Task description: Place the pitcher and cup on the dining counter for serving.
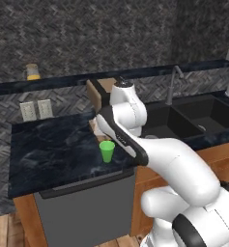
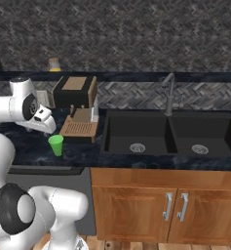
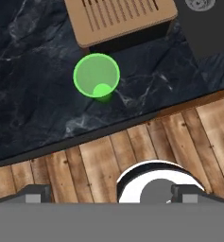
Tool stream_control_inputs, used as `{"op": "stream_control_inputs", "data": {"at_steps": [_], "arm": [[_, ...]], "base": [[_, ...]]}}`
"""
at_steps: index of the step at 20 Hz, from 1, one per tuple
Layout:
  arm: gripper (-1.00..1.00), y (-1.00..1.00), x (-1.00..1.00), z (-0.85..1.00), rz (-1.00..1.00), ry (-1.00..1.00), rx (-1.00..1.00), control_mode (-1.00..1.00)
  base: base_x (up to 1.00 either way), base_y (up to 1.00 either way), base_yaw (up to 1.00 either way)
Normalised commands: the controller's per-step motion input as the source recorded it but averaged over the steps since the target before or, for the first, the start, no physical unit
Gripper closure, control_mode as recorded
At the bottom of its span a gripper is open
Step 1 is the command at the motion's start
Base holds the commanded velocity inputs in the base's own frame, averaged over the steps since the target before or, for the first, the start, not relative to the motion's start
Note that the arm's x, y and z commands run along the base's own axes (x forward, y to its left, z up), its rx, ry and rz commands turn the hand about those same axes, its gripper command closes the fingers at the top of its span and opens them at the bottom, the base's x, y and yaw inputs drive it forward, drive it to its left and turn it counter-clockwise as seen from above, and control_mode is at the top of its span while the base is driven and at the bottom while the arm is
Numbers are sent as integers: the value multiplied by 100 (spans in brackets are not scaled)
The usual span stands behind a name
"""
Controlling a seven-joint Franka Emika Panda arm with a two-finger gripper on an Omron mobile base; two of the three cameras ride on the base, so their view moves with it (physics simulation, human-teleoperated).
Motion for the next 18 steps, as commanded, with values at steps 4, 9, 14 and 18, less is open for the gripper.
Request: {"op": "stream_control_inputs", "data": {"at_steps": [4,9,14,18], "arm": [[-100,27,35,-33,13,3,-9,-100],[-100,17,26,-15,14,5,-11,-100],[-100,4,4,0,2,2,-3,-100],[-100,0,4,-19,0,0,-1,-100]], "base": [[0,0,0],[0,0,0],[0,0,0],[0,0,0]]}}
